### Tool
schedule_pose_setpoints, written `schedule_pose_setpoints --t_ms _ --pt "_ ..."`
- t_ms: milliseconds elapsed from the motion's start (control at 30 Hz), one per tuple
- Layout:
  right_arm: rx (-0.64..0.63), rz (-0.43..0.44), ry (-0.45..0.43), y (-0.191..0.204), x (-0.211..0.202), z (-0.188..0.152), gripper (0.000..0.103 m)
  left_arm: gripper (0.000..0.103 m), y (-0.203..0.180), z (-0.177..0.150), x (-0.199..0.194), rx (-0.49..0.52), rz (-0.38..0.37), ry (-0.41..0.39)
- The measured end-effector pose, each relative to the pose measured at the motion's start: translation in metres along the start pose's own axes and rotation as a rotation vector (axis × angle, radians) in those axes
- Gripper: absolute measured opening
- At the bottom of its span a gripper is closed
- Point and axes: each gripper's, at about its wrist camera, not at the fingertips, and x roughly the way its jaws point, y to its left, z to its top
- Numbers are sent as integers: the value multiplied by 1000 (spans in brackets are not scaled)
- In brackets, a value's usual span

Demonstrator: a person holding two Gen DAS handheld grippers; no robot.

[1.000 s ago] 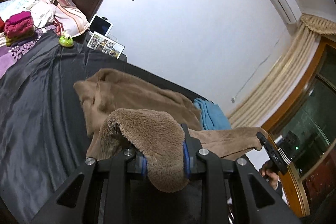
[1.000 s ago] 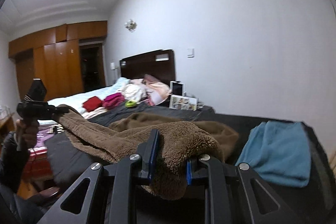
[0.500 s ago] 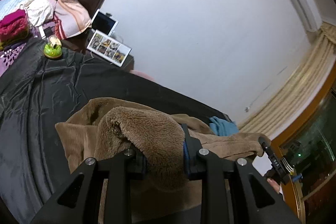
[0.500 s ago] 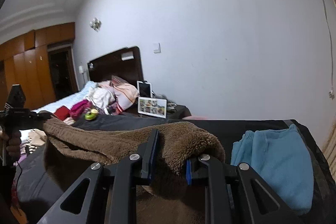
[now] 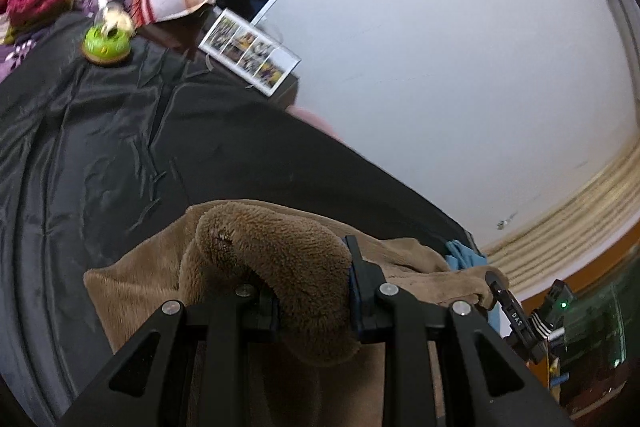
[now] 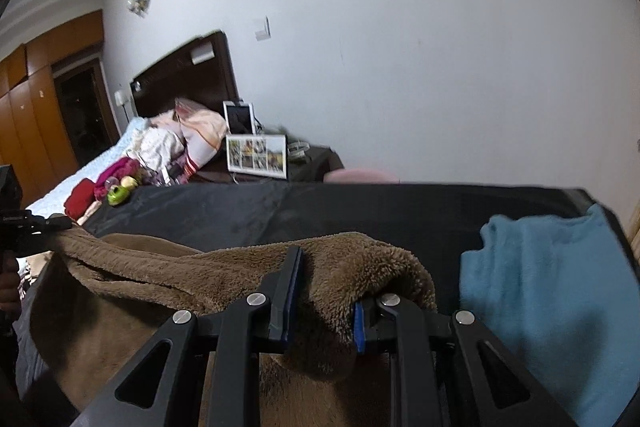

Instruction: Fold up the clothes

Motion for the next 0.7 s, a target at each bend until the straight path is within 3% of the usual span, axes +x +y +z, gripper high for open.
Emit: schedule_pose_setpoints --t_ms 233,500,700 --pt "18 -25 99 -8 50 -7 23 32 23 8 39 -62 35 59" --pt "54 -18 159 -15 69 -14 23 39 31 11 57 -108 68 101" --pt "96 48 139 -21 64 -13 34 57 21 18 51 -103 69 87"
